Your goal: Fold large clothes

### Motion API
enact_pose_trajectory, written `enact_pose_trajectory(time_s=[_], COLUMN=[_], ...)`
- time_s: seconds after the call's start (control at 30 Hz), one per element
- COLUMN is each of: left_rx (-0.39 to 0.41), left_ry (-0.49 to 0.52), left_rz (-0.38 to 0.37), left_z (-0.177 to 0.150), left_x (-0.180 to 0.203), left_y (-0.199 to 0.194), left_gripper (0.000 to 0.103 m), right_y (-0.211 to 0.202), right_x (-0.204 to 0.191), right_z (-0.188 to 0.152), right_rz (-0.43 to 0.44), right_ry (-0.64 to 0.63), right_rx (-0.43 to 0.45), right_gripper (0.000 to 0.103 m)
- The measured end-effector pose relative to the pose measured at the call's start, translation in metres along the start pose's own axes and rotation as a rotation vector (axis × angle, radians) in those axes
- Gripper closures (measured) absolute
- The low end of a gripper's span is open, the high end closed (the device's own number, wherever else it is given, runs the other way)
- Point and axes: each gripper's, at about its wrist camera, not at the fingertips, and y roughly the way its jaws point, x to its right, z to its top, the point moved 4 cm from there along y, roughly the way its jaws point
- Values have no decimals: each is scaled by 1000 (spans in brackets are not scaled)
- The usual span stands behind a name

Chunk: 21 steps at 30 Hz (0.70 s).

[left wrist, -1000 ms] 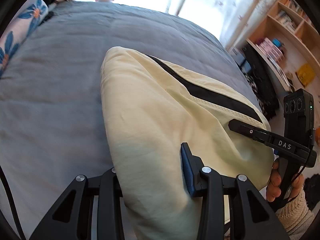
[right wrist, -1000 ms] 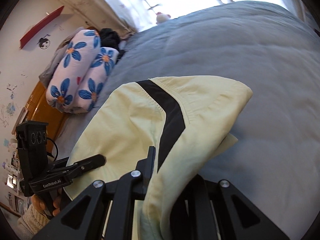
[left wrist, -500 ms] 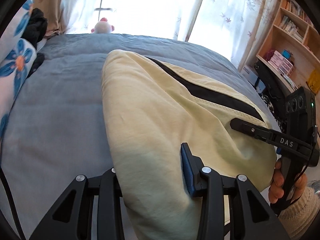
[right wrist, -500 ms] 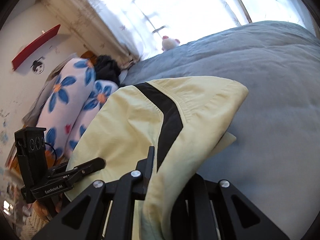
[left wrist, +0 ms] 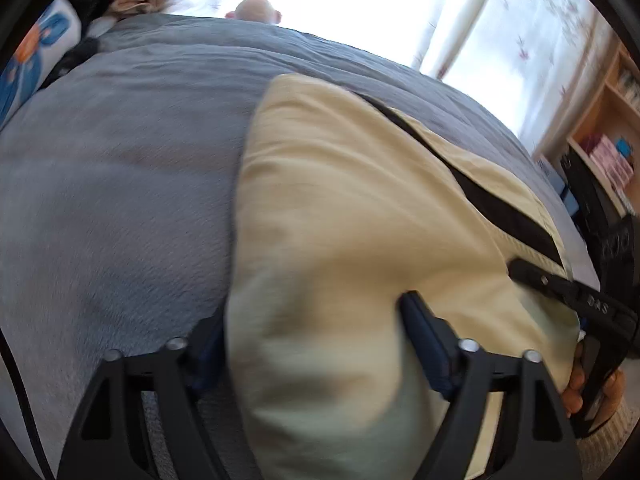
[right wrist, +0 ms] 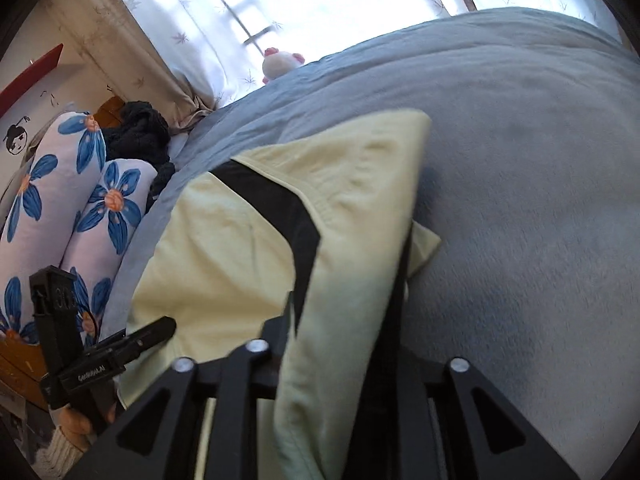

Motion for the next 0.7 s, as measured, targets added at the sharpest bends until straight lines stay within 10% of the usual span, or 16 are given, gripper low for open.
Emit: enact_pose_trajectory(time_s=[0.27, 0.4, 0.7], left_rx=[29, 46, -1], left_ry=[-10, 55, 83], left_rz=[97, 178, 199], left_z=[-6, -21, -74], left_x=[1, 20, 62], left_y=[-35, -64, -63], left_gripper=[27, 81, 82], right_y=[-60, -101, -78], right_x=[-3, -17, -55], right_z=[-7, -21, -55], right_rz=[-49, -82, -155], right_ry=[-90, -153, -252], right_rx=[49, 120, 39], right_gripper=[69, 69, 92])
